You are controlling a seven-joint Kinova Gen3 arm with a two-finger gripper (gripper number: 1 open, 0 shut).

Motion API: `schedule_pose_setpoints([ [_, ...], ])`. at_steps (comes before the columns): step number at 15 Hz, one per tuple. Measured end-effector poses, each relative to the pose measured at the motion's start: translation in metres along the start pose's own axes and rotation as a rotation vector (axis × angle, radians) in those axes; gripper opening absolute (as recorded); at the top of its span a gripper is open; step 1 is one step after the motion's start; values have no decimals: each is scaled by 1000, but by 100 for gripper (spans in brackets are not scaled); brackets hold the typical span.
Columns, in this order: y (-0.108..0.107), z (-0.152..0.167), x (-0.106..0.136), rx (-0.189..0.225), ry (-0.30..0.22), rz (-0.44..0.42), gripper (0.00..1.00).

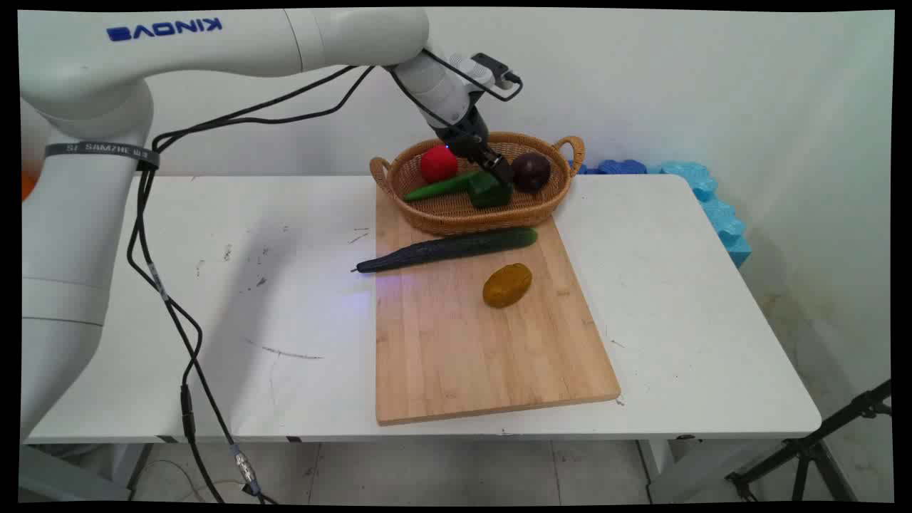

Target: Pick up the potato from the cutting board

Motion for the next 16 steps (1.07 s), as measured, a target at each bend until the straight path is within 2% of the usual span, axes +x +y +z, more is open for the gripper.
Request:
schedule_pose_setpoints([
  [4, 11, -19, 8, -18, 40, 0, 100],
  [9, 33, -74, 12, -58, 96, -21, 100],
  [12, 47, -100, 0, -83, 101, -26, 100],
  [16, 67, -121, -27, -115, 80, -9, 100],
])
